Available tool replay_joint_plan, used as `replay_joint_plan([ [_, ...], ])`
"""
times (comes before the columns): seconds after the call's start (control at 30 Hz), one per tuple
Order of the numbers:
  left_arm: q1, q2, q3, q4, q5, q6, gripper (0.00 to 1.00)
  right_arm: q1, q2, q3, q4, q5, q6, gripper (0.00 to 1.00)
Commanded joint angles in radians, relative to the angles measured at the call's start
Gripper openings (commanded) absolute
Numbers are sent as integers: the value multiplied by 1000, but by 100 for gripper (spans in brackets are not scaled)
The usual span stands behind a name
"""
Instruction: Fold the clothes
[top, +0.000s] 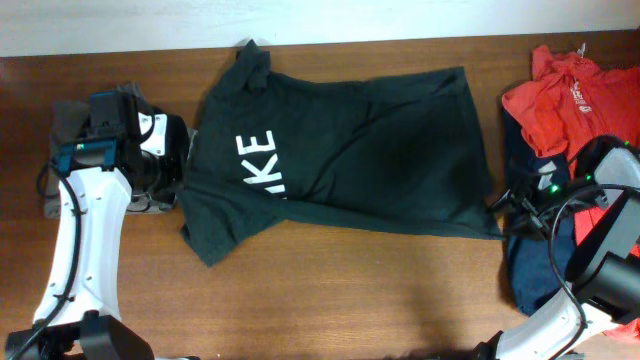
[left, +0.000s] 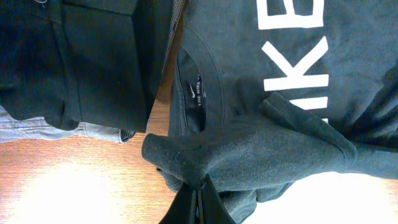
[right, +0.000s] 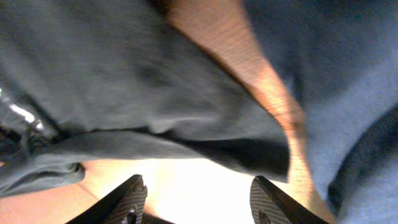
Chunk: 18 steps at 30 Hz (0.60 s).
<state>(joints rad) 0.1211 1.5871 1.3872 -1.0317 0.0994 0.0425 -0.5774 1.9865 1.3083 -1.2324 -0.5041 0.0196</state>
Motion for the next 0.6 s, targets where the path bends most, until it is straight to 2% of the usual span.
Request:
replay_joint_plan([
  [0.0,6,-23,23,-2,-7,12,0,-6,-21,-101,58,45,122,59],
  [0.33,6,-23,23,-2,-7,12,0,-7,-21,-137,113,82,172,53],
  [0.47,6,-23,23,-2,-7,12,1,-8,-21,-109,133,40,54,54],
  [0.57,6,-23,23,-2,-7,12,0,-8,-24,-53,100,-65,-71,54],
])
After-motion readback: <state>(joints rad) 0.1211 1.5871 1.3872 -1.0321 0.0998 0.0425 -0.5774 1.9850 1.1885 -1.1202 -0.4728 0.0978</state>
